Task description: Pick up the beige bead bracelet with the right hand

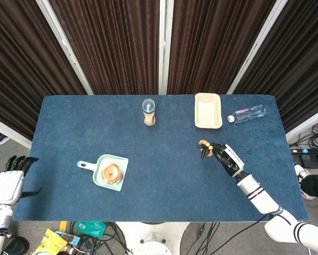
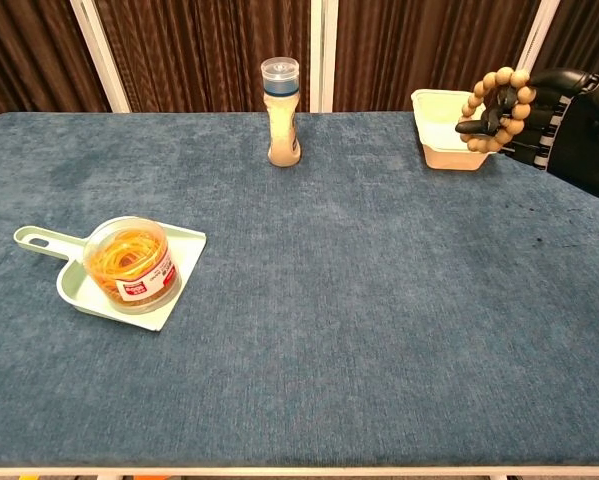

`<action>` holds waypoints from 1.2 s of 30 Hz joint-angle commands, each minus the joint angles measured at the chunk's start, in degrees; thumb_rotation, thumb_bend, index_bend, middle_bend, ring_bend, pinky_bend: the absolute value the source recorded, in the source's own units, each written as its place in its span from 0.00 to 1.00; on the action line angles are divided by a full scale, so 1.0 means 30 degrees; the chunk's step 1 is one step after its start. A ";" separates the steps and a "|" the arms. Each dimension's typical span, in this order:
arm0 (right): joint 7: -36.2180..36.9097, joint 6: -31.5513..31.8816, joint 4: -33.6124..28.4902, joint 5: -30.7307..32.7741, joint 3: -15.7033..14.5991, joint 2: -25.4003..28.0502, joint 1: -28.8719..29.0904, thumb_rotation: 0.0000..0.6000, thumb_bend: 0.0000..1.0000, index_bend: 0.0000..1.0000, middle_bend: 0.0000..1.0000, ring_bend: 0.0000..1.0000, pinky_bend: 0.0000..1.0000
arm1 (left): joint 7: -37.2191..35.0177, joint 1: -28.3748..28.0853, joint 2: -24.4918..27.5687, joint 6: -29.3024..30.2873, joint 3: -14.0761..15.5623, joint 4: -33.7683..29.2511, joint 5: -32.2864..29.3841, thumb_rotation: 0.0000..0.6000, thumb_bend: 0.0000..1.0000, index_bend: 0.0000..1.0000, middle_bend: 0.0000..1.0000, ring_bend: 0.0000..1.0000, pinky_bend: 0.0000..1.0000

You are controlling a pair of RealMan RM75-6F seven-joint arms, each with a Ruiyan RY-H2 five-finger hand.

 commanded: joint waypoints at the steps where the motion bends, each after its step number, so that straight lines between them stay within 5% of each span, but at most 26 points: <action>1: 0.0020 0.0096 0.0055 -0.0056 -0.0033 -0.0008 -0.0018 0.56 1.00 0.53 0.52 0.21 0.00 | -0.0005 0.0011 -0.0007 0.0021 -0.0005 0.0002 -0.0007 1.00 0.00 0.19 0.17 0.09 0.06; 14: 0.0935 0.0517 0.0367 -0.0422 -0.0337 0.0050 -0.0006 0.51 0.98 0.47 0.49 0.21 0.00 | 0.0093 -0.0033 0.0022 0.0012 -0.0057 -0.0145 -0.0011 1.00 0.00 0.19 0.17 0.09 0.06; 19: 0.1734 0.0652 0.0536 -0.0602 -0.0495 0.0238 0.0056 0.33 0.46 0.42 0.47 0.21 0.00 | 0.0171 -0.0031 0.0079 0.0012 -0.0041 -0.0256 -0.0004 1.00 0.00 0.19 0.17 0.09 0.06; 24: 0.1676 0.0786 0.0693 -0.0656 -0.0692 0.0437 -0.0050 0.29 0.32 0.40 0.47 0.20 0.00 | 0.0251 -0.0059 0.0136 0.0100 -0.0024 -0.0405 0.0159 1.00 0.00 0.19 0.17 0.09 0.06; 30: -0.3334 -0.0004 0.1238 -0.0417 -0.0880 0.0486 -0.0111 0.28 0.31 0.39 0.47 0.19 0.00 | 0.0378 -0.0063 0.0253 0.0306 0.0005 -0.0639 0.0407 1.00 0.00 0.19 0.17 0.09 0.06; 36: -1.2062 -0.2065 0.1123 0.0303 -0.0742 0.0072 0.0326 0.28 0.30 0.39 0.44 0.18 0.00 | 0.0372 -0.0057 0.0338 0.0495 0.0098 -0.0753 0.0736 1.00 0.00 0.19 0.17 0.09 0.06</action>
